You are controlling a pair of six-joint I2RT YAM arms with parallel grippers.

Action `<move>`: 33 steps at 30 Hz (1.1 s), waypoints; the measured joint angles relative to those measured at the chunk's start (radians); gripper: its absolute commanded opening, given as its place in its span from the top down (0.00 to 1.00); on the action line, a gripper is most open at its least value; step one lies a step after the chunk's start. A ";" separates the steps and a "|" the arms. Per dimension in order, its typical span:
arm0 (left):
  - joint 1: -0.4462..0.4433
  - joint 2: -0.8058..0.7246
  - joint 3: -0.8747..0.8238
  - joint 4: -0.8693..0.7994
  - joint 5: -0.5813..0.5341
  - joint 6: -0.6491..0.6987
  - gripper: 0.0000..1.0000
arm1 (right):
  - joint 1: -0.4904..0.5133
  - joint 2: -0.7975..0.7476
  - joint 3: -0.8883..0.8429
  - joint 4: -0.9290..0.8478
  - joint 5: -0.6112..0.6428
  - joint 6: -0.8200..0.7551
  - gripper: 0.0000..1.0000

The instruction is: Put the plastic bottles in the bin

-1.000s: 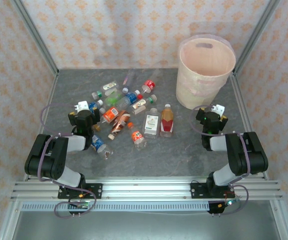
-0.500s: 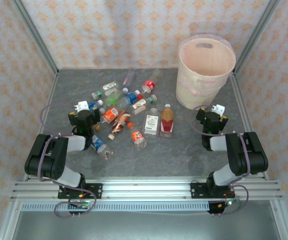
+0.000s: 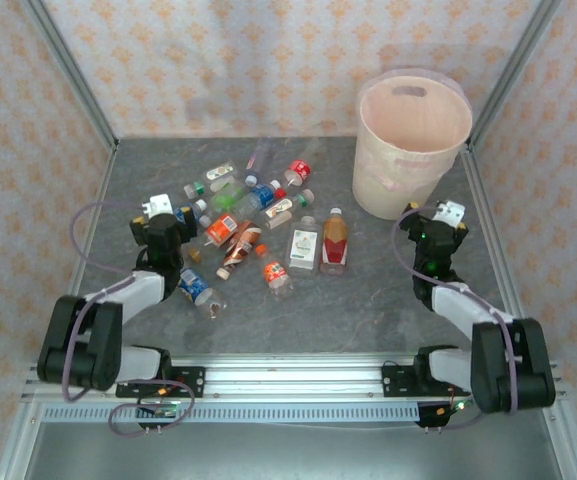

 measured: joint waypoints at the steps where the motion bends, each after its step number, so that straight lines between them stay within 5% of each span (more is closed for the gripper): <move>1: 0.000 -0.035 0.017 -0.035 -0.004 -0.013 0.00 | 0.000 -0.026 0.014 -0.043 -0.019 0.018 0.01; 8: 0.000 -0.152 0.202 -0.393 -0.016 -0.262 0.00 | 0.018 -0.070 0.153 -0.336 -0.274 0.272 0.01; 14: 0.000 -0.211 0.257 -0.684 0.100 -0.533 0.00 | 0.159 -0.061 0.220 -0.559 -0.406 0.431 0.01; 21: -0.002 -0.285 0.256 -0.926 0.242 -0.705 0.00 | 0.296 0.083 0.400 -0.764 -0.447 0.465 0.01; 33: -0.002 -0.486 0.190 -1.167 0.317 -0.825 0.00 | 0.433 0.389 0.576 -0.951 -0.358 0.477 0.10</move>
